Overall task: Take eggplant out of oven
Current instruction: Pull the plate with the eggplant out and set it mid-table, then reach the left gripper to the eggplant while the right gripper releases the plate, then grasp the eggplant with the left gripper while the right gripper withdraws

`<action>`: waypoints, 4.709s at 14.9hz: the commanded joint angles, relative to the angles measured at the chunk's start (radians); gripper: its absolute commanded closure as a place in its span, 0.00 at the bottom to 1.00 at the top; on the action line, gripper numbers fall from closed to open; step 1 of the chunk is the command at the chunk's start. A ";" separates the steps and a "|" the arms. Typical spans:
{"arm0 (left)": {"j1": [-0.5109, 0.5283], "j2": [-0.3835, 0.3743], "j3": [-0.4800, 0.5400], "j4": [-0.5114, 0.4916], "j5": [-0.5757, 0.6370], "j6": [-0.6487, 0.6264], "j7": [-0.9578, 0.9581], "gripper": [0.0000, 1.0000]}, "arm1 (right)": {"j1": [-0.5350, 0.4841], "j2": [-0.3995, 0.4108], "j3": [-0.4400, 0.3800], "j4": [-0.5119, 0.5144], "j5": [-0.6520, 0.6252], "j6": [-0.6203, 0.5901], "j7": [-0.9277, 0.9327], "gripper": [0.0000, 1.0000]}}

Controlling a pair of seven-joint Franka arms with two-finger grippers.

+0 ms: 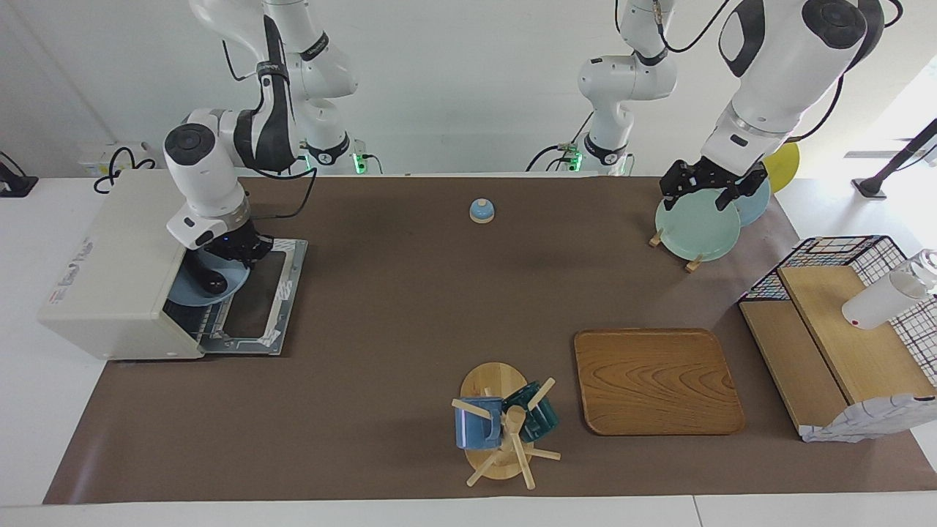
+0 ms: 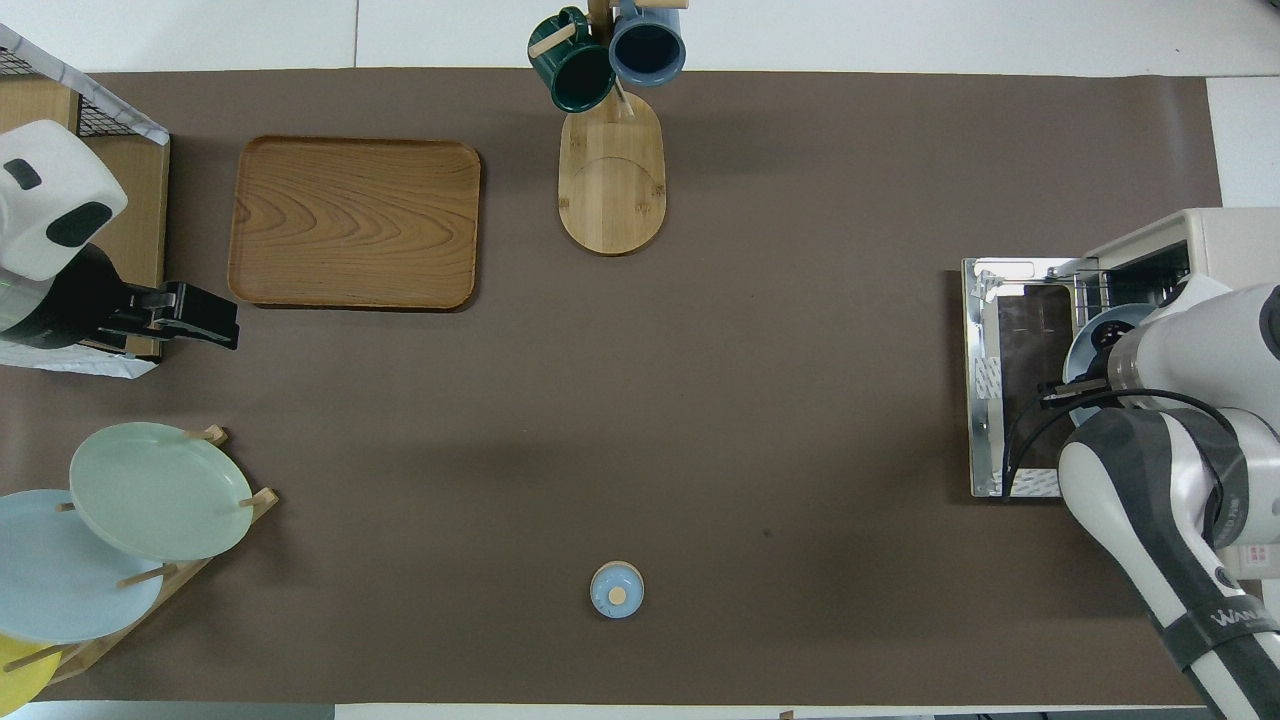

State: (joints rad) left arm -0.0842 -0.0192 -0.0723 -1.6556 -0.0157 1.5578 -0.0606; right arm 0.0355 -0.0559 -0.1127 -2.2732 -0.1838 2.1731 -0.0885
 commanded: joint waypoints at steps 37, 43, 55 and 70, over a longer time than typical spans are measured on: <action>-0.288 0.086 -0.004 -0.148 -0.130 0.347 -0.313 0.00 | 0.343 0.298 0.031 0.433 -0.048 -0.319 0.289 1.00; -0.508 0.255 -0.004 -0.156 -0.132 0.611 -0.513 0.00 | 0.225 0.245 0.031 0.138 -0.112 -0.030 0.283 1.00; -0.635 0.450 -0.003 -0.161 -0.129 0.852 -0.550 0.00 | 0.182 0.237 0.031 0.170 -0.272 -0.122 0.143 1.00; -0.625 0.447 -0.001 -0.188 -0.127 0.858 -0.525 0.77 | -0.017 -0.051 0.033 0.273 -0.143 -0.431 -0.217 1.00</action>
State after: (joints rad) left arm -0.7015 0.4344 -0.0886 -1.8345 -0.1340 2.4021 -0.5995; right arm 0.0288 -0.0697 -0.0889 -2.0273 -0.3520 1.8161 -0.2783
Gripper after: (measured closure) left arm 0.542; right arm 0.991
